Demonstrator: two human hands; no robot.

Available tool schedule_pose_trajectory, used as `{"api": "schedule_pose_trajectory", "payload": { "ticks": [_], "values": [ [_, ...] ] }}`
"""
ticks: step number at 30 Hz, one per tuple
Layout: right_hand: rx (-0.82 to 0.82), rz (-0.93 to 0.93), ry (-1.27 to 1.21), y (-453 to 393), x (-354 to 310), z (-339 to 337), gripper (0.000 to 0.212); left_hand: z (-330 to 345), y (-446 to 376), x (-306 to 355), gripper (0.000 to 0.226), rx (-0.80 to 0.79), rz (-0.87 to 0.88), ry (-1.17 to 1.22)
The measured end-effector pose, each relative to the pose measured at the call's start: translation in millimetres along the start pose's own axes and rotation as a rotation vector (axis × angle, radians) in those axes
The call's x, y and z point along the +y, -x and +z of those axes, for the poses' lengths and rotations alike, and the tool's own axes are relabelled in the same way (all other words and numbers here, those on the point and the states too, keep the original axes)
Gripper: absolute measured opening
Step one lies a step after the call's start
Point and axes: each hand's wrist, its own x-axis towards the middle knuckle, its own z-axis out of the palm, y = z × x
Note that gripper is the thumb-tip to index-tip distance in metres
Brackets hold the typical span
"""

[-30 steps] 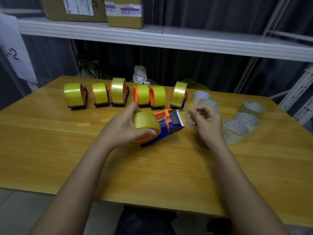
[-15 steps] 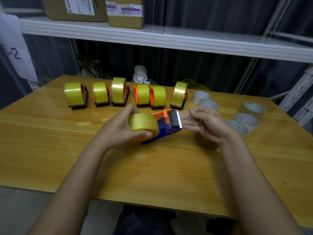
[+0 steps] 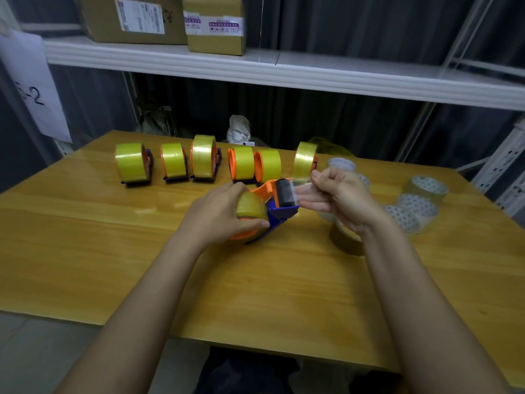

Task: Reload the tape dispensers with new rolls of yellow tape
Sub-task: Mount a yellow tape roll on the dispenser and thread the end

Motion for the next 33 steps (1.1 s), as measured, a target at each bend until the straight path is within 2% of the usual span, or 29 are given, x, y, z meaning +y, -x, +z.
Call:
{"api": "schedule_pose_trajectory", "payload": {
  "ticks": [6, 11, 13, 15, 17, 19, 21, 22, 24, 26, 29, 33],
  "values": [
    [-0.044, 0.090, -0.280, -1, 8, -5, 0.014, 0, 1, -9, 0.075, 0.000, -0.049, 0.259],
    [0.003, 0.069, -0.330, -6, 11, 2, 0.018, 4, 2, -10, 0.055, 0.096, -0.062, 0.478],
    [0.088, 0.067, -0.219, -9, 9, 1, 0.017, 3, 0, -10, 0.057, 0.103, -0.054, 0.455],
    [0.179, 0.082, -0.118, -12, 11, 1, 0.031, -1, -2, -8, 0.062, 0.105, -0.053, 0.388],
    [0.281, 0.064, -0.190, -14, 14, -1, 0.028, -2, -2, -9, 0.062, 0.122, -0.042, 0.352],
    [0.502, 0.027, -0.272, -13, 14, -13, 0.021, -1, 0, -19, 0.055, 0.160, -0.068, 0.426],
    [0.681, -0.060, -0.192, -10, 11, -28, 0.019, -5, 0, -31, 0.057, 0.210, -0.117, 0.436],
    [0.679, -0.121, -0.082, -8, 10, -30, 0.017, -6, -1, -35, 0.060, 0.224, -0.131, 0.391],
    [0.550, -0.249, 0.138, -6, 7, -20, 0.012, -7, -5, -35, 0.066, 0.238, -0.118, 0.309],
    [0.432, -0.308, 0.244, -4, 7, 0, 0.012, -5, -6, -27, 0.069, 0.260, -0.095, 0.298],
    [0.390, -0.340, 0.293, -7, 11, 16, 0.012, -2, -6, -21, 0.068, 0.324, -0.089, 0.298],
    [0.351, -0.296, 0.229, -9, 14, 23, 0.011, 0, -7, -18, 0.067, 0.339, -0.077, 0.287]
  ]
}}
